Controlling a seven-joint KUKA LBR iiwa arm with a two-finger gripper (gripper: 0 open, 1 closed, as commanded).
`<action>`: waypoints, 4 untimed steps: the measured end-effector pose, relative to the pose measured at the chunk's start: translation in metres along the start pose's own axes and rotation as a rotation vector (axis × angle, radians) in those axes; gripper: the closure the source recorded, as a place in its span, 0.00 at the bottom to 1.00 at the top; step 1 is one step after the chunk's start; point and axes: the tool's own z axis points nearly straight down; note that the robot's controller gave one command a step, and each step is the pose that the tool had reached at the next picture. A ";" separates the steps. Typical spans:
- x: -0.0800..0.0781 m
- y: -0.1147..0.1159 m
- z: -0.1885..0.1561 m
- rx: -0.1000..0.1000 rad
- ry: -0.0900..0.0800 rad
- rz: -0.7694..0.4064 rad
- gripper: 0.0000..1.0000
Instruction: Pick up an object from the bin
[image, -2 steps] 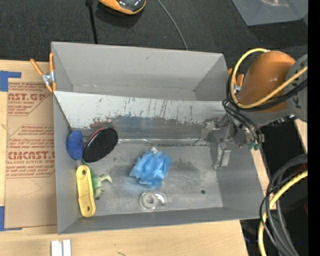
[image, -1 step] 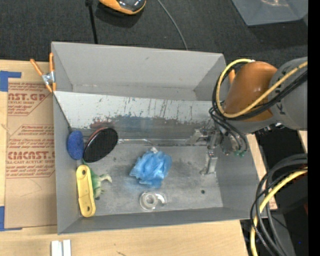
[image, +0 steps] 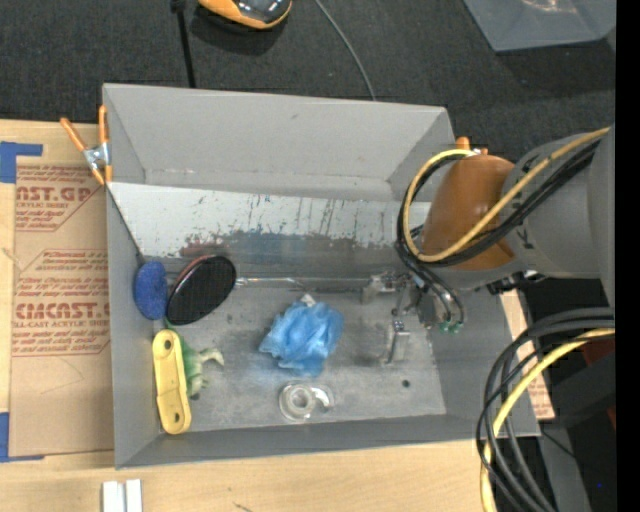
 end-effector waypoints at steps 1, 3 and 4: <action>0.004 0.051 0.019 -0.005 0.010 -0.041 0.00; -0.009 0.090 0.019 -0.003 0.004 -0.113 0.00; -0.008 0.136 0.017 -0.005 0.001 -0.175 0.00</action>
Offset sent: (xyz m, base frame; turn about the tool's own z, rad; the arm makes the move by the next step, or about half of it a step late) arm 0.0172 0.0484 -0.0183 -0.0621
